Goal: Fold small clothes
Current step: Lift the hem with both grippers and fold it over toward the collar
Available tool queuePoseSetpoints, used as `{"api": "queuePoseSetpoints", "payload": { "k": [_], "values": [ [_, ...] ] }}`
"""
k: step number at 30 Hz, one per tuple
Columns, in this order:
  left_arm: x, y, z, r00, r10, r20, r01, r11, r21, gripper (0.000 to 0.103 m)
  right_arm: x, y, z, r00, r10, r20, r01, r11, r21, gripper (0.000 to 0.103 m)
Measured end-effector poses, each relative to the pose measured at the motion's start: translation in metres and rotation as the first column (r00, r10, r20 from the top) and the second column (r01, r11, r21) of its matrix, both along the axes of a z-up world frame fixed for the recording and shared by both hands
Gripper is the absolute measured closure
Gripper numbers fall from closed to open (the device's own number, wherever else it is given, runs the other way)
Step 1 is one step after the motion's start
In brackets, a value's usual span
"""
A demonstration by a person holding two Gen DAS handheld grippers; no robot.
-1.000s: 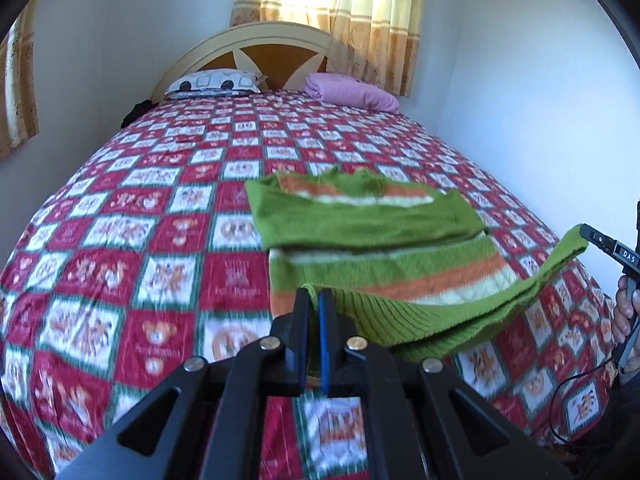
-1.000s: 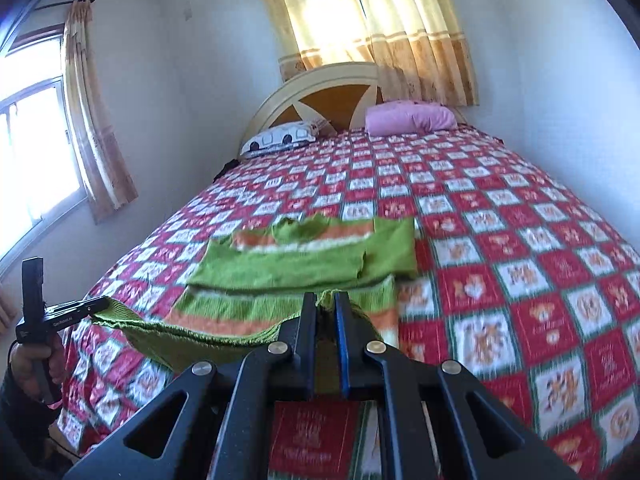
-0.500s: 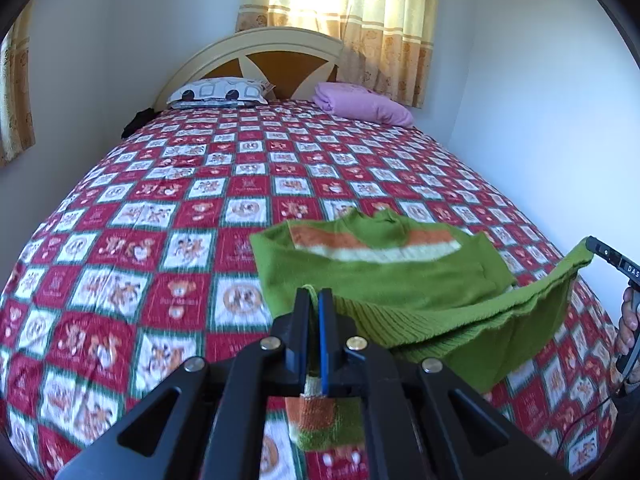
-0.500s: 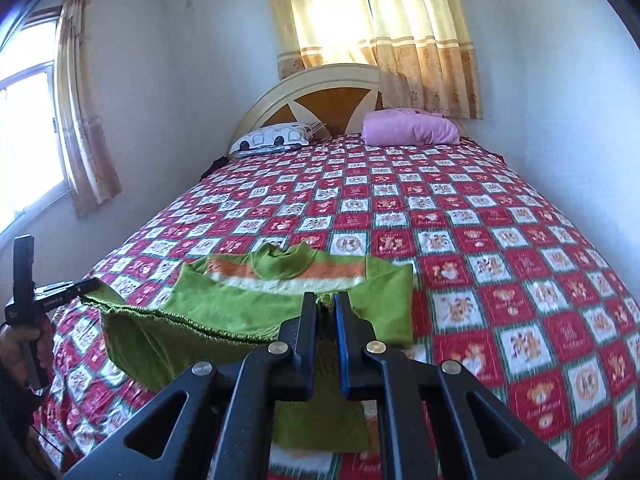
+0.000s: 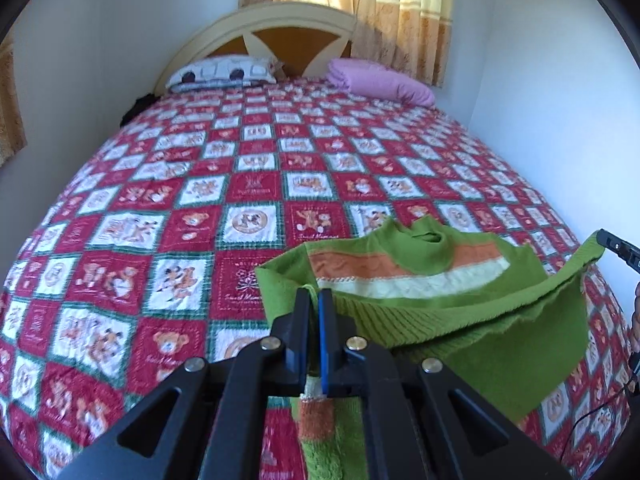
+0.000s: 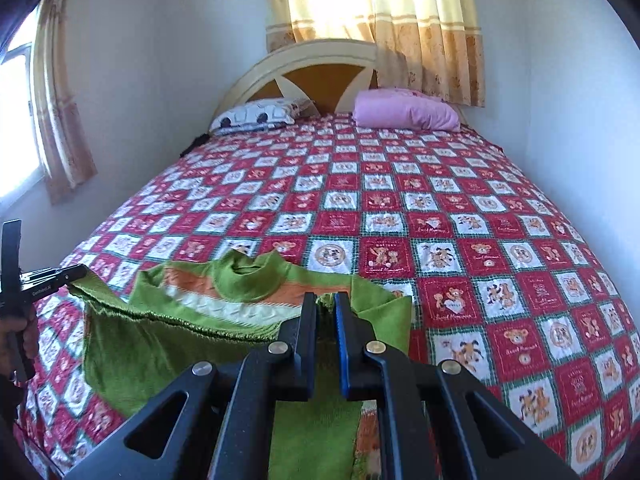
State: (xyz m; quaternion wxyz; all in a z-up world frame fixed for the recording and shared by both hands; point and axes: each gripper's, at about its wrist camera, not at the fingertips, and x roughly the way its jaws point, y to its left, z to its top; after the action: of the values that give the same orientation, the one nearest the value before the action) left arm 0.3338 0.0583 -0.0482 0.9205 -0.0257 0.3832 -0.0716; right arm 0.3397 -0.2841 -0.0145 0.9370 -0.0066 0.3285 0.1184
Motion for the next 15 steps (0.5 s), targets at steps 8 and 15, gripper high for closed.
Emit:
{"api": "queuePoseSetpoints", "payload": {
  "k": [8,15],
  "values": [
    [0.051,0.004,-0.05,0.986,0.159,-0.043,-0.155,0.984,0.091,0.068,0.086,-0.011,-0.072,0.988,-0.107,-0.115,0.104,0.994,-0.029,0.081],
    [0.025,0.021,-0.048,0.993,0.115,-0.01,-0.115,0.992,0.044,0.043,0.077,-0.035,-0.088,0.987,-0.092,-0.133,0.094,0.996,0.004,0.039]
  ]
}}
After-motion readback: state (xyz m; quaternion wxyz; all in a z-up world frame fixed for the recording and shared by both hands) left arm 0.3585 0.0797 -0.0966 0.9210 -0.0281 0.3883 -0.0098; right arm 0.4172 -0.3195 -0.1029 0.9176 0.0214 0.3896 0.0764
